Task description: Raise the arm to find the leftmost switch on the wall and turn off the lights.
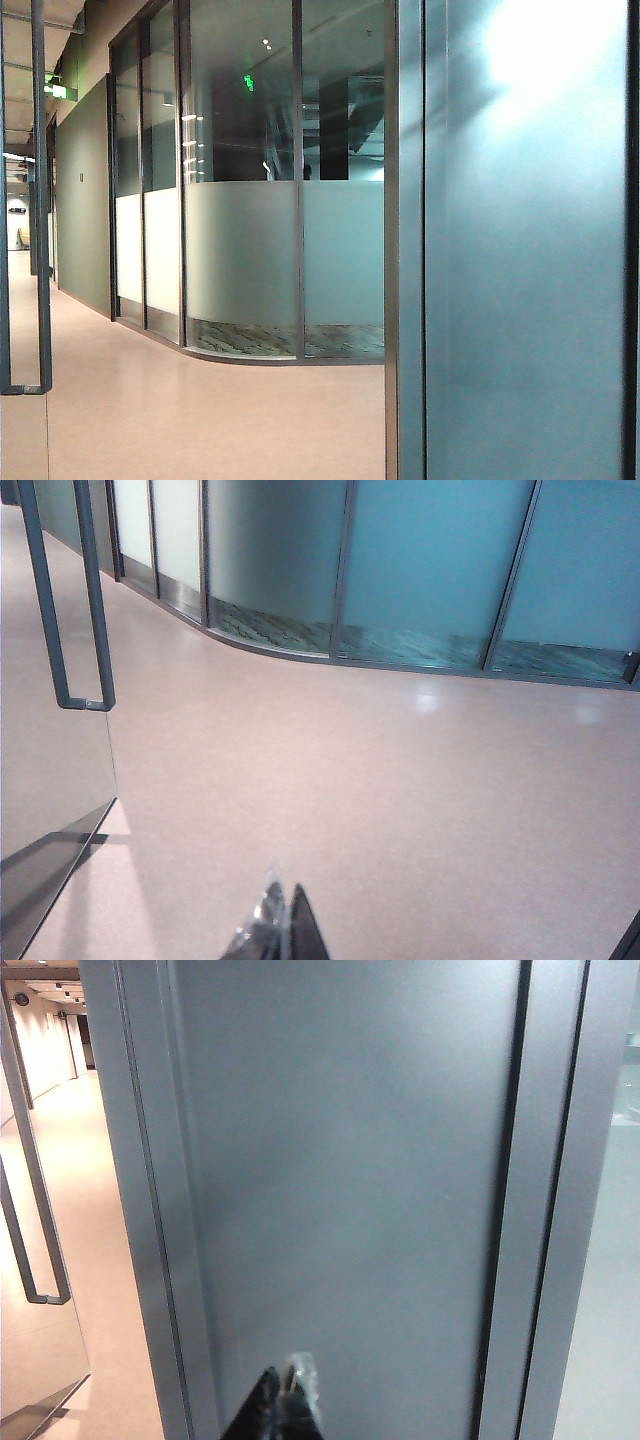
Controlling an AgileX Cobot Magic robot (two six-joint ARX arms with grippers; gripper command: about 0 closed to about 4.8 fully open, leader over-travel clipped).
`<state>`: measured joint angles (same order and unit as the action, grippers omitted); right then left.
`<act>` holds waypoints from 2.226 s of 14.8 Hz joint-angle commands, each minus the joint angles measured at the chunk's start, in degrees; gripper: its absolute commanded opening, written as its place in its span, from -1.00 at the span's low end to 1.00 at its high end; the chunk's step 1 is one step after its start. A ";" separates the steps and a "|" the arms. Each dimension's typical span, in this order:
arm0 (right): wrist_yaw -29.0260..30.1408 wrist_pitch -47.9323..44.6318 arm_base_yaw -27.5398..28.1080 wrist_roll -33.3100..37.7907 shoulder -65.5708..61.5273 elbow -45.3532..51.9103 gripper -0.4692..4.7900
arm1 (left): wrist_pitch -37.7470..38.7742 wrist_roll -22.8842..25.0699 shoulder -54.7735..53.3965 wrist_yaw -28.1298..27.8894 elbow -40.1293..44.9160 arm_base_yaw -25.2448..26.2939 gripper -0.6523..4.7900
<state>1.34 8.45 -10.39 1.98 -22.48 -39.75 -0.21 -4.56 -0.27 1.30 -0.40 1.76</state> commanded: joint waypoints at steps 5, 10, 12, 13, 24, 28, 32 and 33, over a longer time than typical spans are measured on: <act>0.07 -0.96 -0.07 0.11 -0.04 -0.31 -0.82 | -0.59 0.02 0.04 0.20 -0.11 0.07 -0.78; -0.17 -0.98 -0.07 -0.13 -0.02 -0.33 -0.82 | -0.59 0.02 0.04 0.20 -0.11 0.07 -0.78; -0.15 1.62 0.13 -0.33 0.52 -0.13 -0.82 | -0.59 0.02 0.04 0.22 -0.11 0.07 -0.78; -0.13 4.52 0.83 -1.29 1.40 -0.07 -0.82 | -0.59 0.02 0.04 0.20 -0.11 0.07 -0.78; -2.69 -10.69 10.19 0.98 16.39 34.21 -0.82 | -0.57 0.02 0.04 0.20 -0.11 0.07 -0.78; -2.67 -13.38 9.88 3.19 19.32 39.34 -0.82 | -0.57 0.02 0.04 0.20 -0.11 0.07 -0.78; -2.73 -12.50 9.94 3.10 19.63 39.34 -0.82 | -0.57 0.00 0.04 0.22 -0.11 0.07 -0.78; -2.73 -11.61 9.94 3.10 19.87 39.34 -0.82 | -0.57 0.02 0.04 0.20 -0.11 0.07 -0.78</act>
<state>-1.34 -3.42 -0.40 4.91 -2.96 -0.34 -0.21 -4.56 -0.27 1.34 -0.40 1.76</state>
